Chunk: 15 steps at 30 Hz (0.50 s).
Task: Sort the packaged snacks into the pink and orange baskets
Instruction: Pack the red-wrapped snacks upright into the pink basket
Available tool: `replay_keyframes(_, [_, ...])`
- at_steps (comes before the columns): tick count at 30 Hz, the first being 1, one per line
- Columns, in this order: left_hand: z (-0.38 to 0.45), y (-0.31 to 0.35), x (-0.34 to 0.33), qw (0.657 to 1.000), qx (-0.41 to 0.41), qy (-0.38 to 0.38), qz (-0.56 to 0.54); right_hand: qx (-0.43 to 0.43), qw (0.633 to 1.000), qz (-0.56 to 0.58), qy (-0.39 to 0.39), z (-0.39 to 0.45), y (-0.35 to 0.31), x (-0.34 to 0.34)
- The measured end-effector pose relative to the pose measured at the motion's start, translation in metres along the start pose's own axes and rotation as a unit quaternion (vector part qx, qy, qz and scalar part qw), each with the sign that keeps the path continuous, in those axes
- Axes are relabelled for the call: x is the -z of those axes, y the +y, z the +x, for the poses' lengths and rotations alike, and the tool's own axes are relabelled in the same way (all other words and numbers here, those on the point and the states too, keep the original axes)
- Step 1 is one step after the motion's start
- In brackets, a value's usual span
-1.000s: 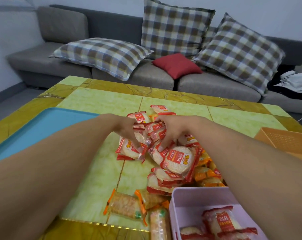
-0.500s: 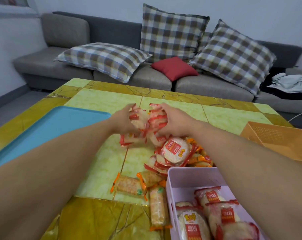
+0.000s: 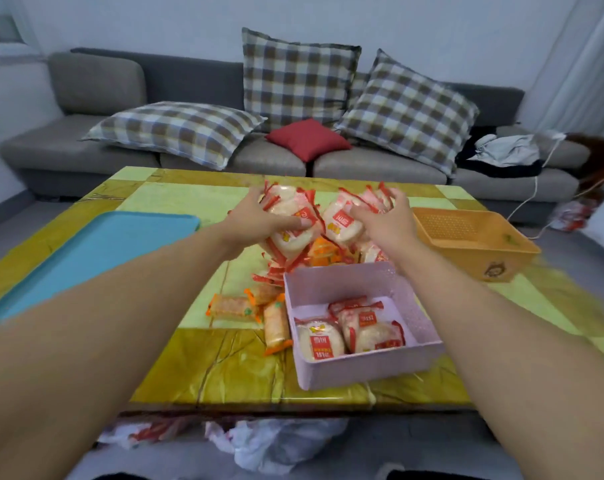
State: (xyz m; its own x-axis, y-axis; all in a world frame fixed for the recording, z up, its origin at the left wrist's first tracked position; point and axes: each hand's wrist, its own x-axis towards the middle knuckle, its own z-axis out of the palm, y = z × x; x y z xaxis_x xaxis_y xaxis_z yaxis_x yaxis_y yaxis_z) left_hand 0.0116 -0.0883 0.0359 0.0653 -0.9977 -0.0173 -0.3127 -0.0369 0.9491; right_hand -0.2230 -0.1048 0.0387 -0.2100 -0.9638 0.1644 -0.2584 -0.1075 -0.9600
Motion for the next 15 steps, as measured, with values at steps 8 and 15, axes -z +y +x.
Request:
replay_keyframes(8, [-0.061,-0.002,-0.068,0.879,-0.019,-0.203,0.431,-0.109,0.944,-0.254,-0.182,-0.067,0.061,0.044])
replay_keyframes(15, [-0.069,-0.026,-0.089,0.894,-0.071,-0.154,0.414,-0.078,0.895,-0.405,-0.168,-0.084,0.041,0.071])
